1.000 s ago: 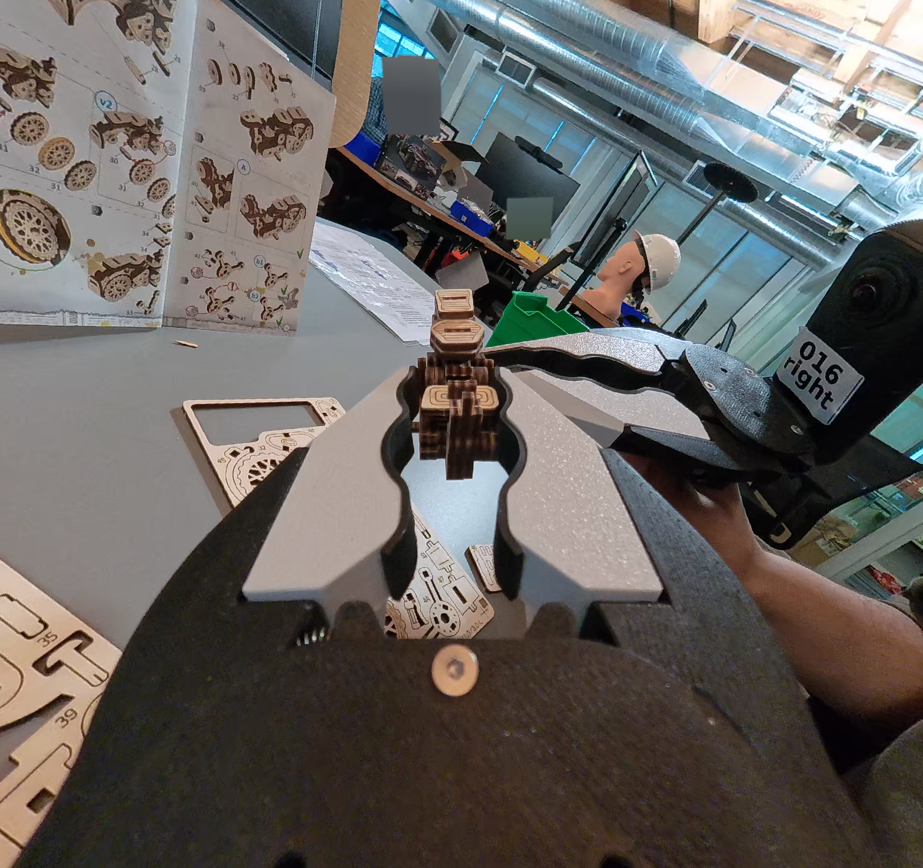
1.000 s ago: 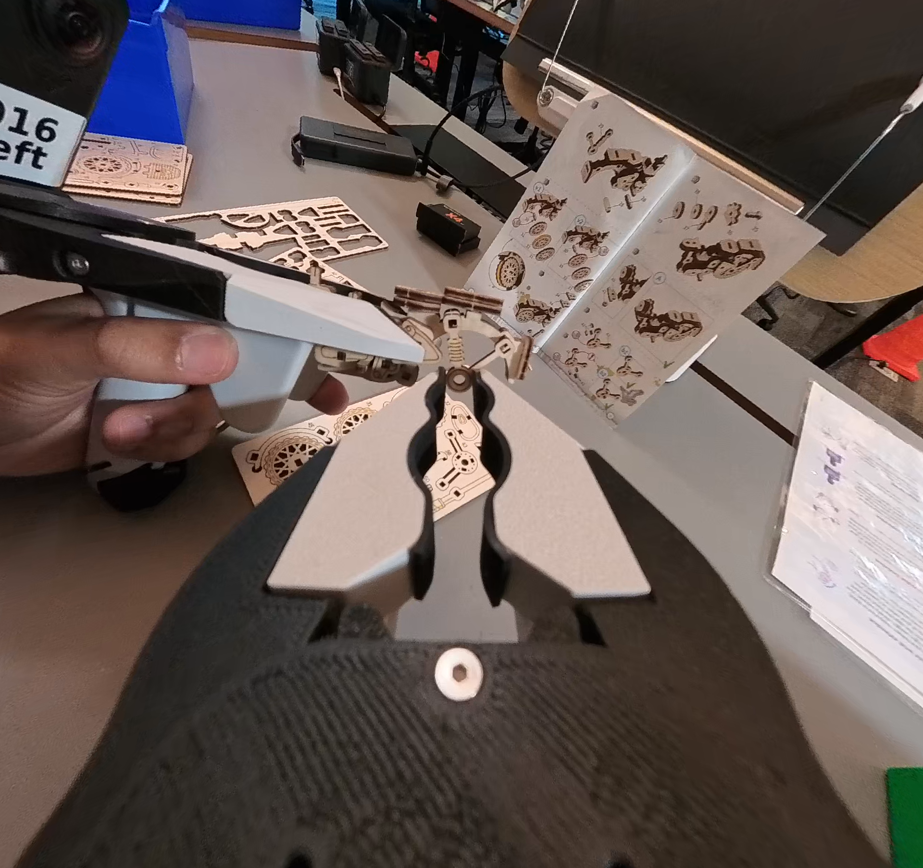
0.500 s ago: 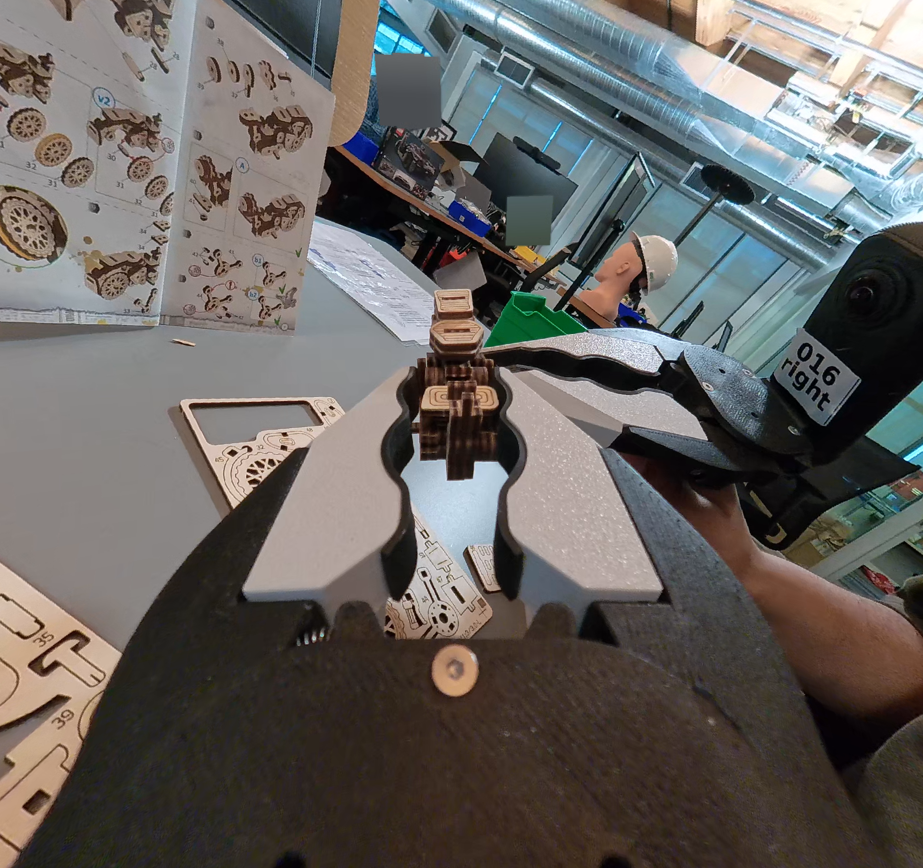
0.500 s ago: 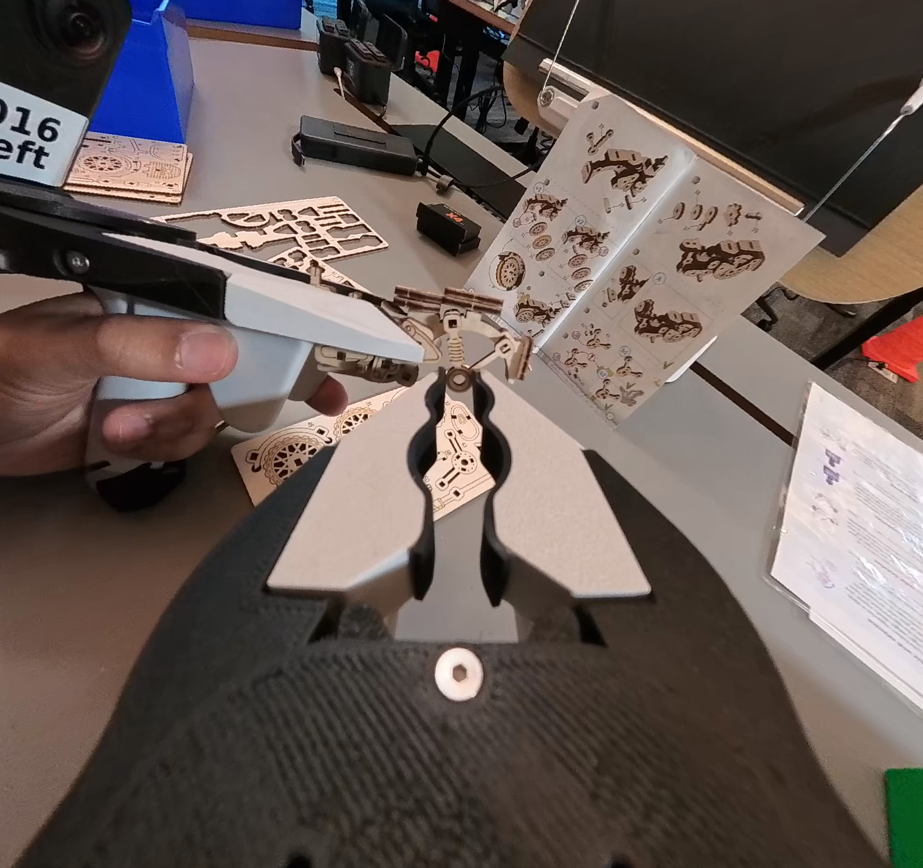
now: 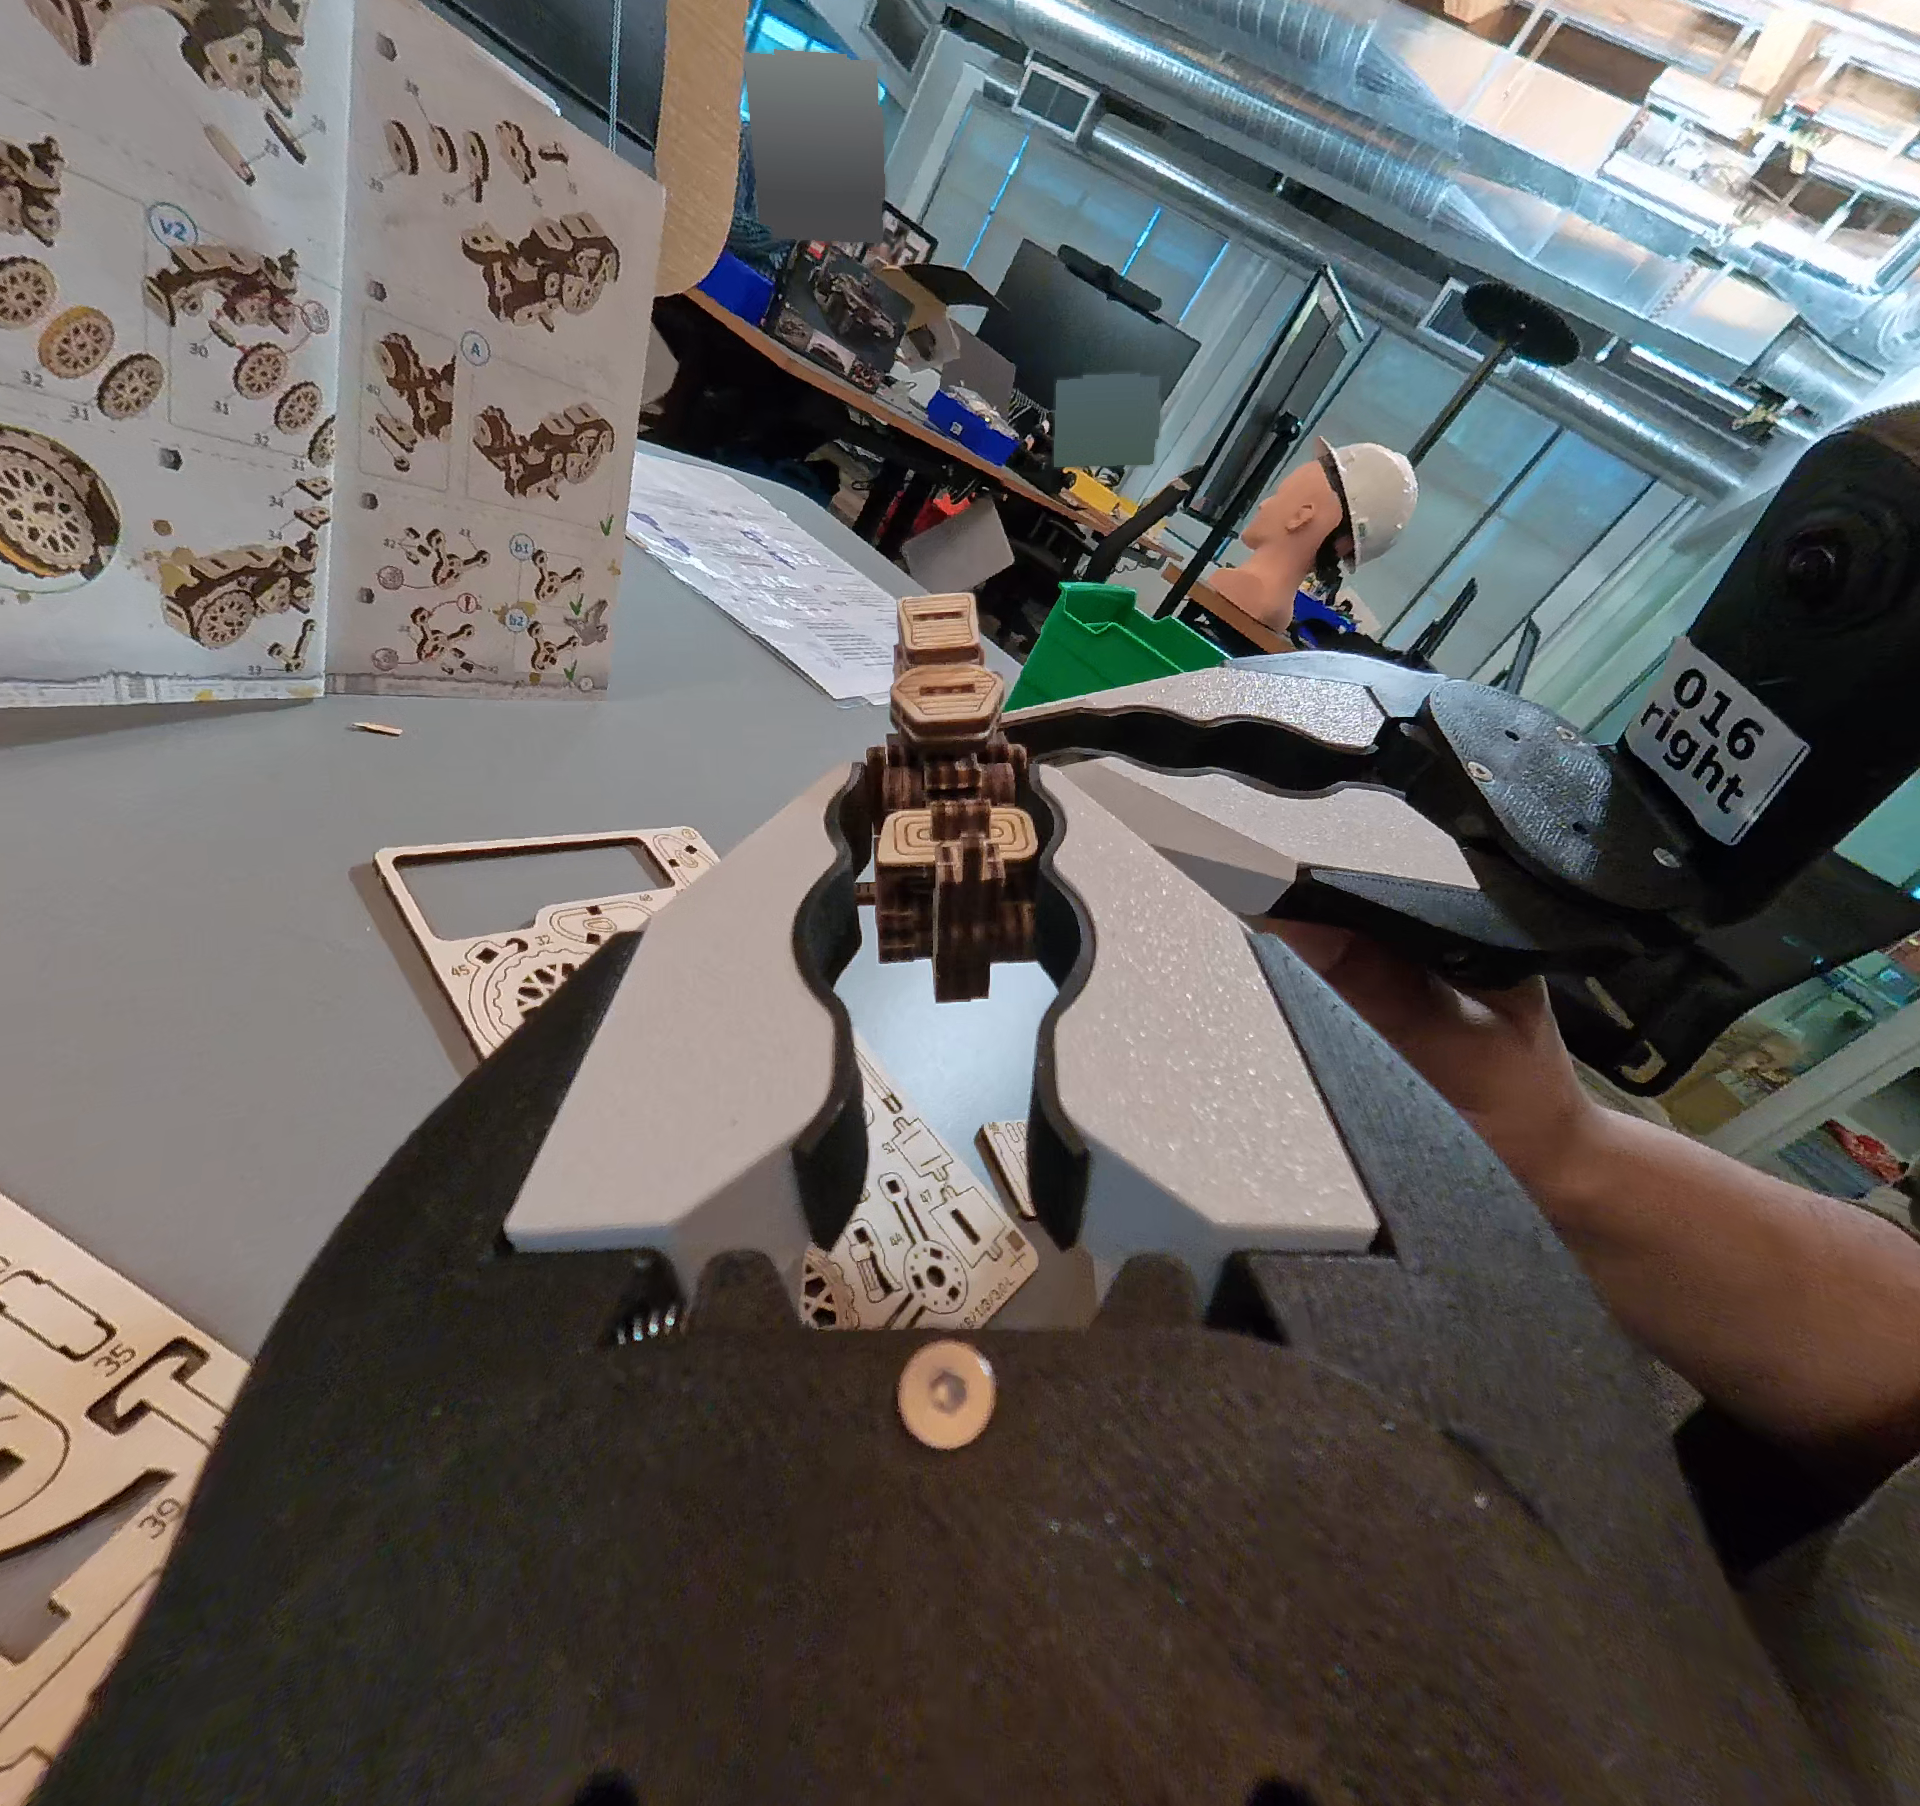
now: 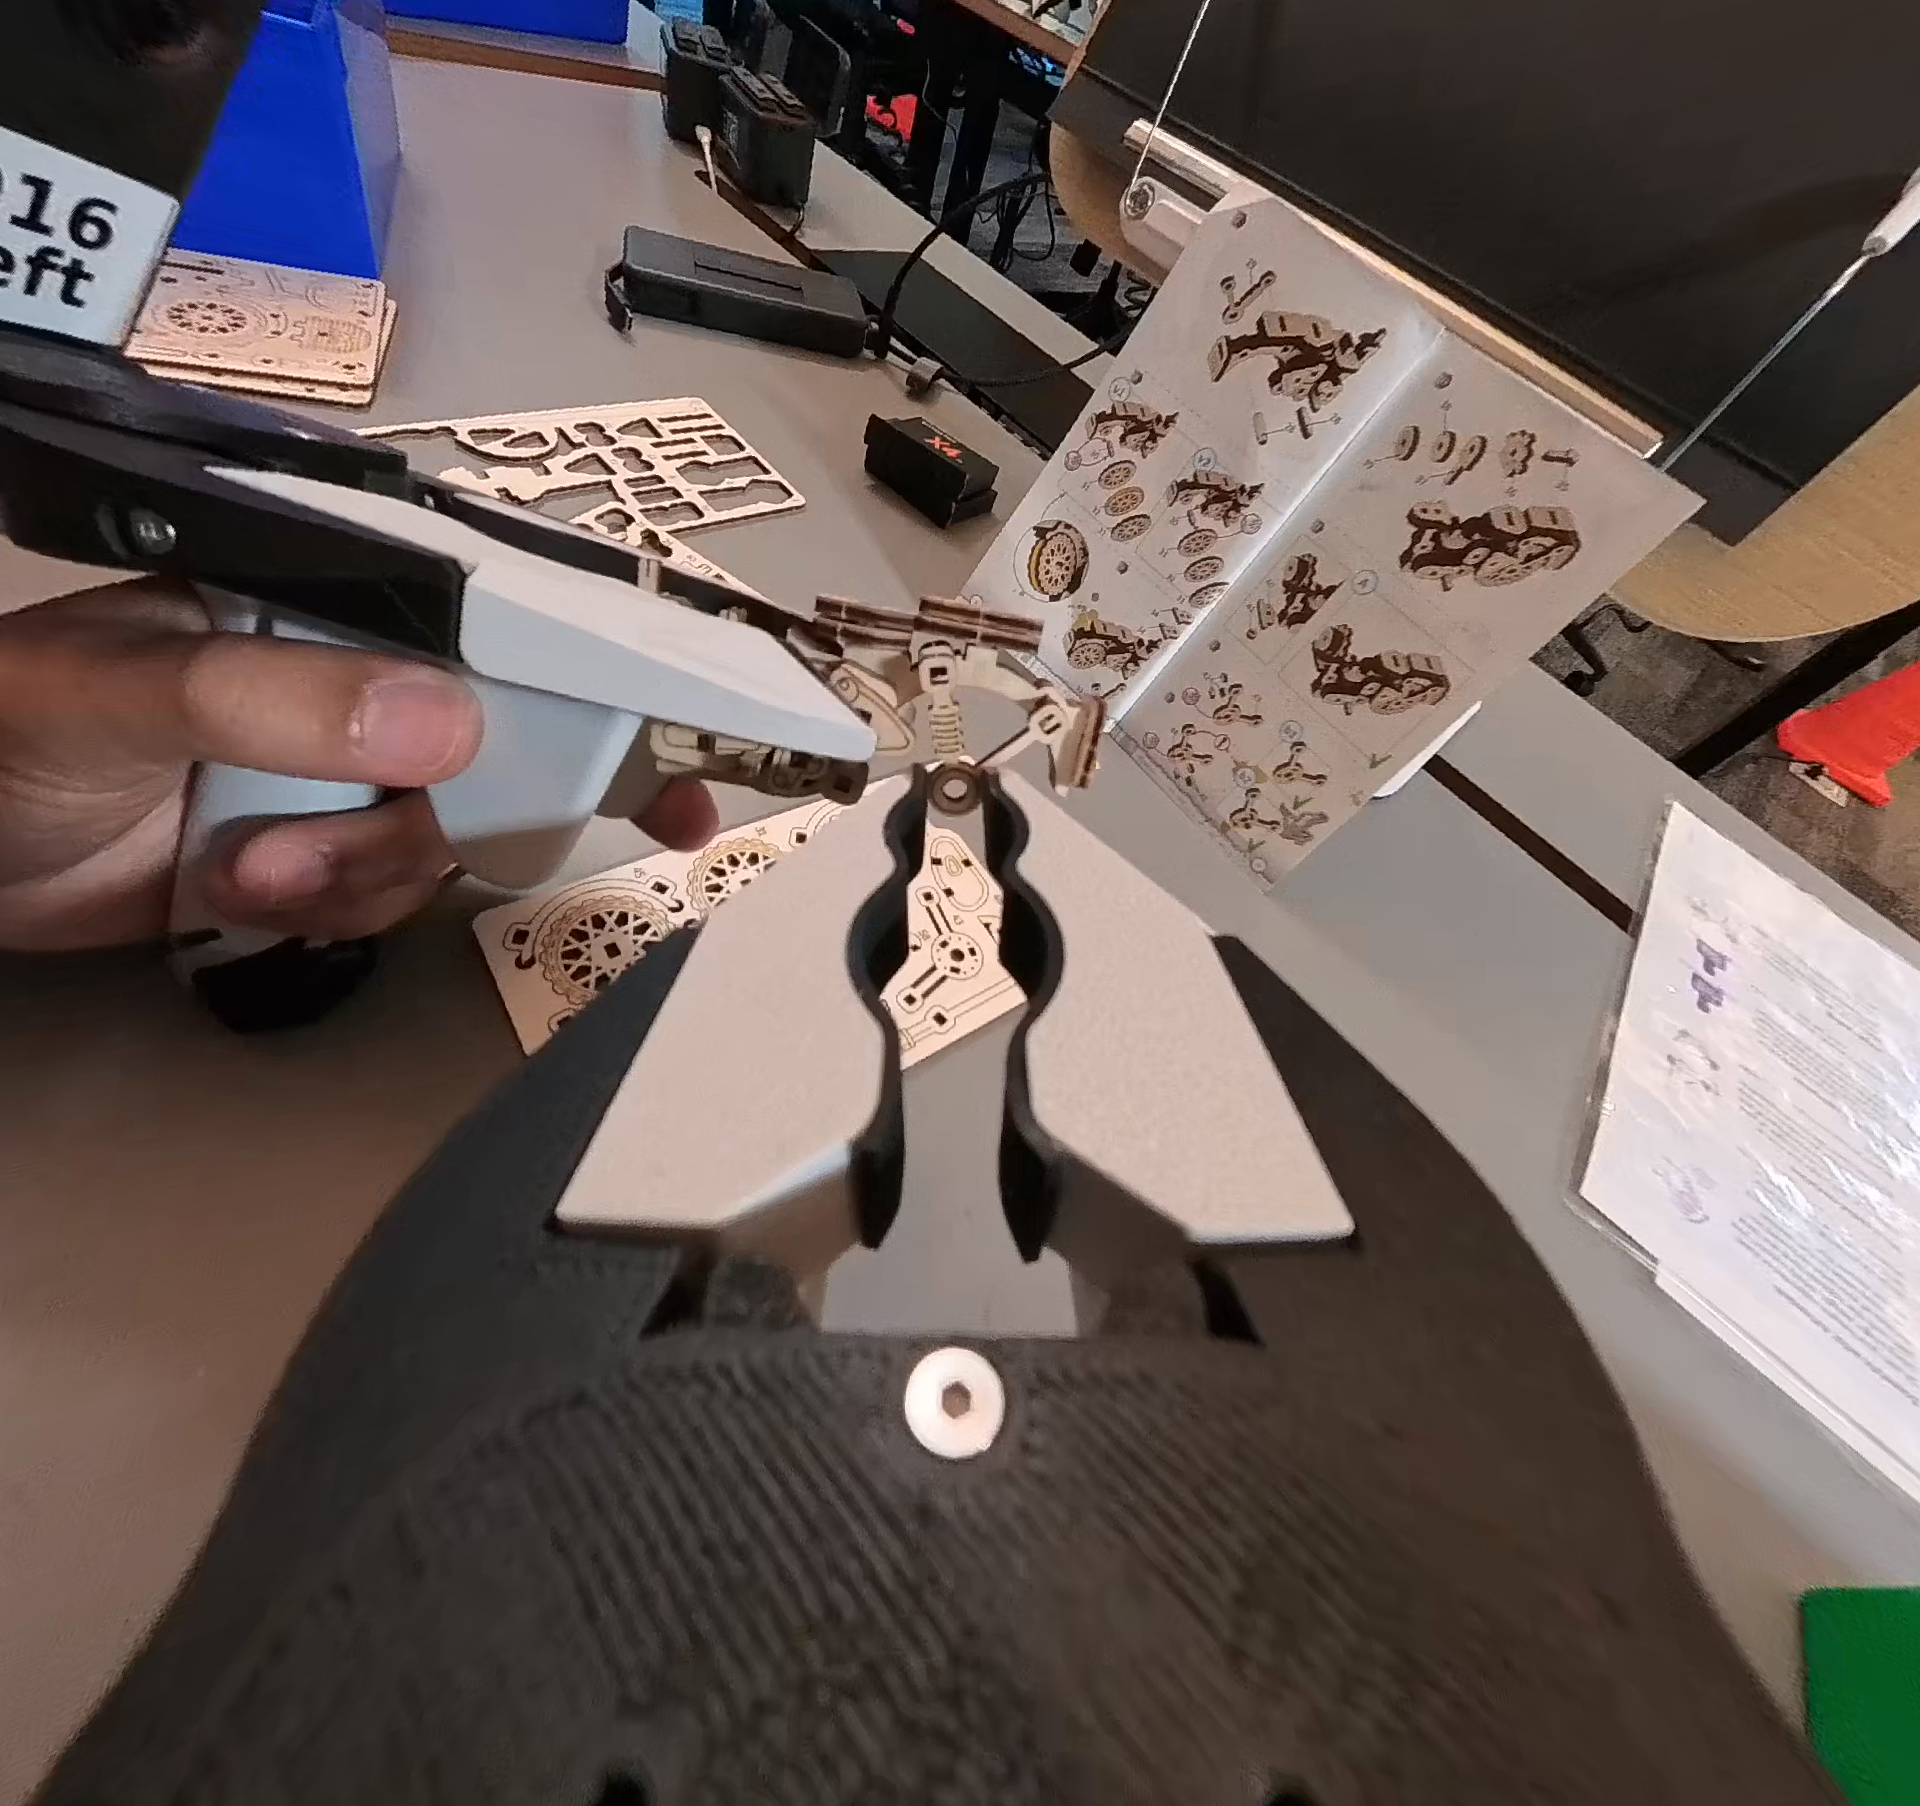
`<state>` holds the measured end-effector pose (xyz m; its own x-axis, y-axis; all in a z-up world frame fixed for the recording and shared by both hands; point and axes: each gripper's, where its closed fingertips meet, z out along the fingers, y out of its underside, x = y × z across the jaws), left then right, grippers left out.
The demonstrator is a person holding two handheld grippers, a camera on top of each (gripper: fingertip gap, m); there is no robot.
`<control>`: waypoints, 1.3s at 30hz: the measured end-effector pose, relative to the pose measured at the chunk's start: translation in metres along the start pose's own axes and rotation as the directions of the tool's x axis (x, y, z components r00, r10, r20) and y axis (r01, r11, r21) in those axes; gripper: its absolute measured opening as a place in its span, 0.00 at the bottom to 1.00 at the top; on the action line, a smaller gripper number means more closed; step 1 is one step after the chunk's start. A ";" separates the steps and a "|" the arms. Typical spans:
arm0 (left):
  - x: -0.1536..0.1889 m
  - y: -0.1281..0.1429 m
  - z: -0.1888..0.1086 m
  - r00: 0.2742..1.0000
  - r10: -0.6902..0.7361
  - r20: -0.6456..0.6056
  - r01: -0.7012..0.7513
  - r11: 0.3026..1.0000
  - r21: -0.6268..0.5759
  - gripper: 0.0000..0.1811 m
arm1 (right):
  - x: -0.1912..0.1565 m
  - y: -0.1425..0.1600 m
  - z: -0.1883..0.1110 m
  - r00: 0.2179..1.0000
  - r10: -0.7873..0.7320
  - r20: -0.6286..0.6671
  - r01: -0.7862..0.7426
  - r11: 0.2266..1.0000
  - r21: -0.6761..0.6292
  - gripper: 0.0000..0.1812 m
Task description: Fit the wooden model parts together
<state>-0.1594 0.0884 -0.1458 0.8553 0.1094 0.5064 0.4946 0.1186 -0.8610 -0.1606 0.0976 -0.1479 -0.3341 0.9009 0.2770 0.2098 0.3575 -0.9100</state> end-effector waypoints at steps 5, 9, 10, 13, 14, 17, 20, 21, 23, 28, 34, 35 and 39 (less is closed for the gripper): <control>0.000 0.000 0.000 1.000 0.025 0.010 -0.025 1.000 -0.005 0.14 | 0.001 0.000 -0.001 0.999 -0.031 -0.021 0.031 0.999 -0.010 0.04; 0.000 -0.001 0.000 0.997 0.066 0.027 -0.066 0.998 -0.005 0.14 | 0.001 -0.001 -0.001 0.998 -0.055 -0.038 0.055 0.998 -0.015 0.04; 0.001 -0.001 0.000 0.997 0.076 0.028 -0.076 0.997 -0.007 0.14 | 0.001 -0.001 -0.001 0.997 -0.060 -0.040 0.060 0.998 -0.017 0.04; 0.001 -0.001 0.000 0.994 0.100 0.033 -0.099 0.995 -0.011 0.14 | 0.000 -0.001 -0.001 0.996 -0.074 -0.039 0.074 0.997 -0.016 0.04; 0.001 -0.001 0.000 0.994 0.105 0.034 -0.105 0.994 -0.011 0.14 | 0.000 -0.001 -0.001 0.996 -0.079 -0.039 0.078 0.997 -0.015 0.04; 0.001 -0.001 0.000 0.992 0.121 0.037 -0.121 0.993 -0.015 0.14 | 0.000 -0.001 -0.001 0.996 -0.084 -0.033 0.083 0.996 -0.012 0.04; 0.002 0.000 0.000 0.989 0.145 0.042 -0.144 0.989 -0.022 0.14 | 0.001 -0.001 -0.001 0.995 -0.096 -0.030 0.096 0.995 -0.010 0.04; 0.002 0.000 0.000 0.987 0.156 0.045 -0.155 0.988 -0.024 0.14 | 0.001 -0.001 -0.001 0.995 -0.097 -0.028 0.097 0.995 -0.010 0.04; 0.002 0.000 0.000 0.984 0.174 0.045 -0.173 0.985 -0.027 0.14 | 0.001 -0.001 -0.002 0.995 -0.099 -0.024 0.098 0.995 -0.007 0.04; 0.002 0.000 -0.001 0.983 0.179 0.034 -0.178 0.983 -0.035 0.14 | 0.000 0.000 -0.002 0.994 -0.105 -0.007 0.105 0.995 0.000 0.04; 0.003 0.000 -0.001 0.976 0.217 0.032 -0.215 0.975 -0.047 0.14 | 0.000 0.000 -0.003 0.994 -0.113 0.006 0.113 0.994 0.005 0.04; 0.004 0.000 -0.001 0.975 0.221 0.031 -0.219 0.974 -0.049 0.14 | 0.000 0.000 -0.003 0.993 -0.117 0.007 0.117 0.993 0.005 0.04; 0.010 0.005 0.001 0.961 0.275 0.006 -0.274 0.958 -0.080 0.14 | -0.002 0.003 -0.003 0.992 -0.128 0.024 0.128 0.992 -0.002 0.00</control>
<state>-0.1484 0.0914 -0.1452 0.9574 0.1441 0.2504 0.2524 0.0045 -0.9676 -0.1567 0.0970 -0.1502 -0.3800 0.8418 0.3833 0.1674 0.4701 -0.8666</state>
